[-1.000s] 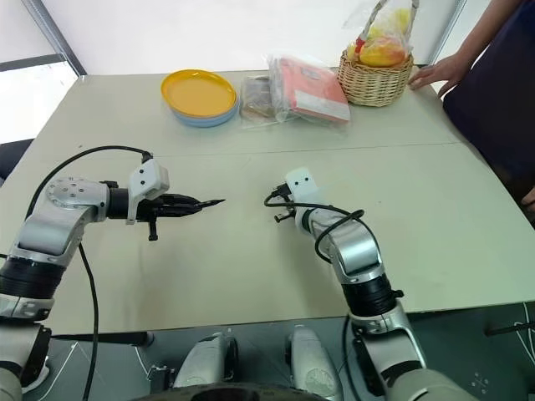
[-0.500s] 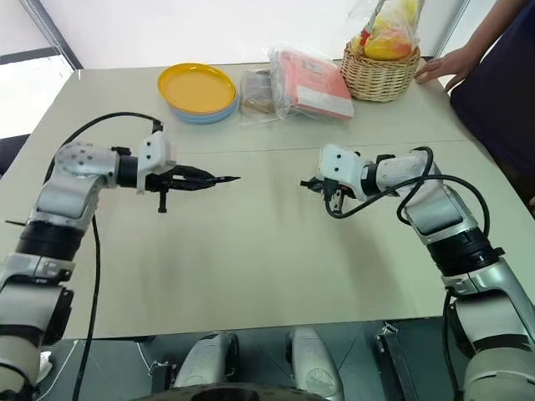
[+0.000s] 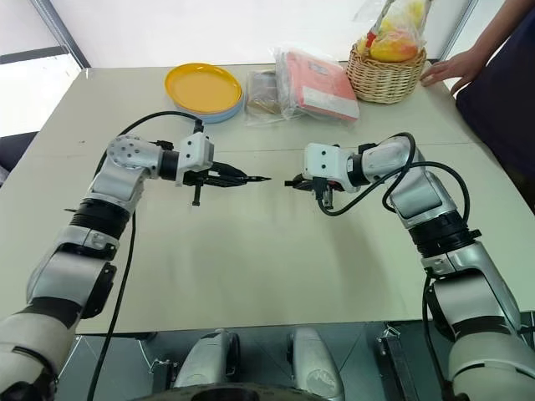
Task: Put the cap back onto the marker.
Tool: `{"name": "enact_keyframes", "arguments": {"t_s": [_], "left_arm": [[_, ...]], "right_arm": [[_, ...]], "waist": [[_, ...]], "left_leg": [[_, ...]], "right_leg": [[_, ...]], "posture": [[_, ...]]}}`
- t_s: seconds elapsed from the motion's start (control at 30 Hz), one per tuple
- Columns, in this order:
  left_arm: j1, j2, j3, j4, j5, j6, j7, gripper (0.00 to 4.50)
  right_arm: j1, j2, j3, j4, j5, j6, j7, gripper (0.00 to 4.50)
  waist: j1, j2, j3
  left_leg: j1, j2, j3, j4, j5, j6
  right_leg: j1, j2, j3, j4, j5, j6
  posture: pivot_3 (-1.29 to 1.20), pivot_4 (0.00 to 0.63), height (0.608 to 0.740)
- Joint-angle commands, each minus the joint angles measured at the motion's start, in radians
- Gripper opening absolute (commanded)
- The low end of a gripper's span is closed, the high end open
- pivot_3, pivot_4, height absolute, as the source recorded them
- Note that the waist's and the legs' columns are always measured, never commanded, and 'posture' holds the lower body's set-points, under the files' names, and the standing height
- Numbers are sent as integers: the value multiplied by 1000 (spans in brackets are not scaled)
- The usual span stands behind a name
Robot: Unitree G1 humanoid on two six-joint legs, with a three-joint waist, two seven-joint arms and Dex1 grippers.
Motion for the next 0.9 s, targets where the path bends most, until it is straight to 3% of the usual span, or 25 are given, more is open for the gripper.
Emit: {"name": "enact_keyframes", "arguments": {"t_s": [0.03, 0.9], "left_arm": [[-27, -11, 16, 14, 5, -37, 11, 0], [-11, -50, 16, 15, 15, -36, 22, 0]], "right_arm": [[-27, 6, -34, -56, 6, 15, 0, 38], [-21, 19, -45, -66, -10, 35, -25, 38]], "waist": [[2, 0, 0], [6, 0, 0]], "left_leg": [[0, 0, 0, 0, 0, 0], [0, 0, 0, 1, 0, 0]], "right_leg": [[0, 0, 0, 0, 0, 0], [0, 0, 0, 2, 0, 0]], "posture": [[0, 150, 740], [0, 150, 740]]}}
